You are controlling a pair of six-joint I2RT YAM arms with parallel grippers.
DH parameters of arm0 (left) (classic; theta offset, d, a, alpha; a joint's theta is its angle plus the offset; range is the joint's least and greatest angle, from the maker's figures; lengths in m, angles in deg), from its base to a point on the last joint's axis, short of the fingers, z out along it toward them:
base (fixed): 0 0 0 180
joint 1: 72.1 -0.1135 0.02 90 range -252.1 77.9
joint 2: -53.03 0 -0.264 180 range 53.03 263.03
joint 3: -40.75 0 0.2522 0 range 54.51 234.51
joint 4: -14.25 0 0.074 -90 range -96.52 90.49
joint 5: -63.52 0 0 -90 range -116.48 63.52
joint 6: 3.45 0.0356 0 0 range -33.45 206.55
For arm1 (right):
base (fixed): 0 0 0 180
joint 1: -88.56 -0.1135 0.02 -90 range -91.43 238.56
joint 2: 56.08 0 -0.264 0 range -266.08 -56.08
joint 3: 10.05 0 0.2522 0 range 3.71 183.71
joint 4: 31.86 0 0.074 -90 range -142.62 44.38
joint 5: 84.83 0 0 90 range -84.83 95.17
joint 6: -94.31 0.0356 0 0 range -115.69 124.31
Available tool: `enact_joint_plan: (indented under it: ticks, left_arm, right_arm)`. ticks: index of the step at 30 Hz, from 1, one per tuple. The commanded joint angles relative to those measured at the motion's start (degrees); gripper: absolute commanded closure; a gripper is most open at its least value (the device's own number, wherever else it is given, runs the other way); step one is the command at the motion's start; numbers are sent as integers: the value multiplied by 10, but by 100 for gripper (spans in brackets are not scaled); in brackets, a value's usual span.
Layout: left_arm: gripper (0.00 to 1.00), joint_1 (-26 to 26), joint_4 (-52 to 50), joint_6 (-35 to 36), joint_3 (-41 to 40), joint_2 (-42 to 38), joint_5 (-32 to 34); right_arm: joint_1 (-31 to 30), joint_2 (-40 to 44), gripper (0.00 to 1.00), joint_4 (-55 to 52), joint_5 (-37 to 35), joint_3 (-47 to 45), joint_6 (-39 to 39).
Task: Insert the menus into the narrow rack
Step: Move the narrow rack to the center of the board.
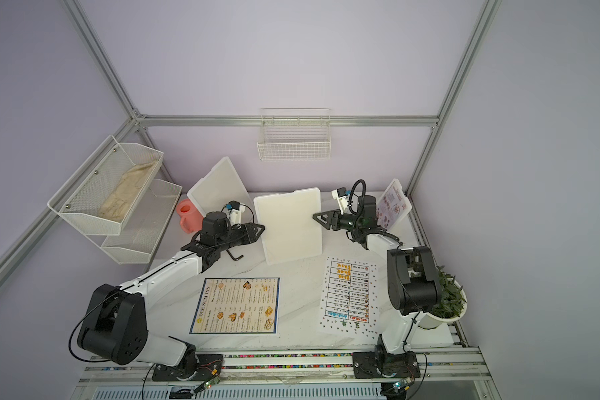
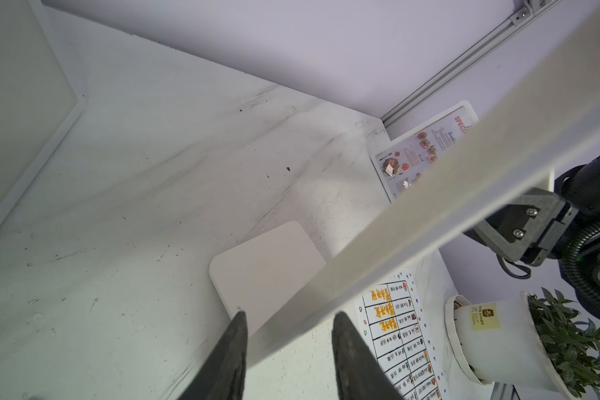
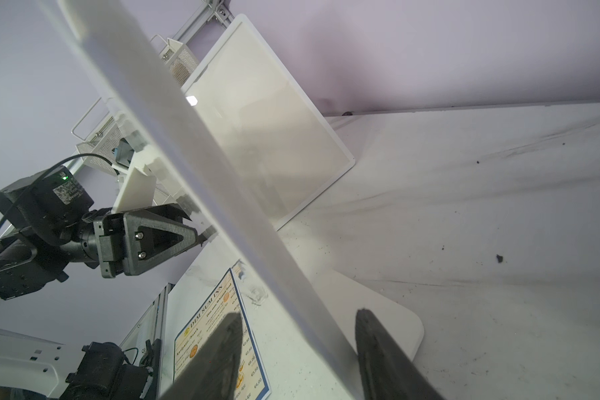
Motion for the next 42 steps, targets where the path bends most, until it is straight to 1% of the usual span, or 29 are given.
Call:
enact_joint_plan:
  ticks: [1, 7, 15, 19, 24, 30, 35, 37, 39, 42]
  left_arm:
    - [63, 2, 43, -8, -16, 7, -12]
    - [66, 4, 52, -2, -2, 31, -40]
    - [67, 6, 57, 3, 19, 60, -46]
    - [66, 6, 55, 6, 32, 74, -44]
    - [66, 6, 57, 7, 43, 81, -49]
    - [64, 6, 54, 8, 40, 79, -44]
    - [64, 3, 39, 6, 42, 81, -18]
    - [62, 0, 29, 3, 47, 85, -4]
    - [59, -5, 19, -2, 51, 90, 10]
    - [53, -11, 13, -4, 58, 99, 12]
  right_arm:
    - [-8, 8, 47, 22, 11, -4, 5]
    - [-7, 34, 48, 13, -25, -23, -5]
    - [-8, 68, 51, 6, -64, -54, -10]
    - [-8, 72, 51, -4, -66, -60, -12]
    - [-7, 65, 52, -6, -85, -57, -10]
    - [-7, 36, 53, 2, -73, -30, 1]
    - [-14, 26, 54, 18, -54, -30, 12]
    - [-18, 29, 54, 20, -53, -35, 12]
    - [-20, 35, 54, 25, -54, -43, 15]
    - [-23, 49, 54, 23, -55, -55, 15]
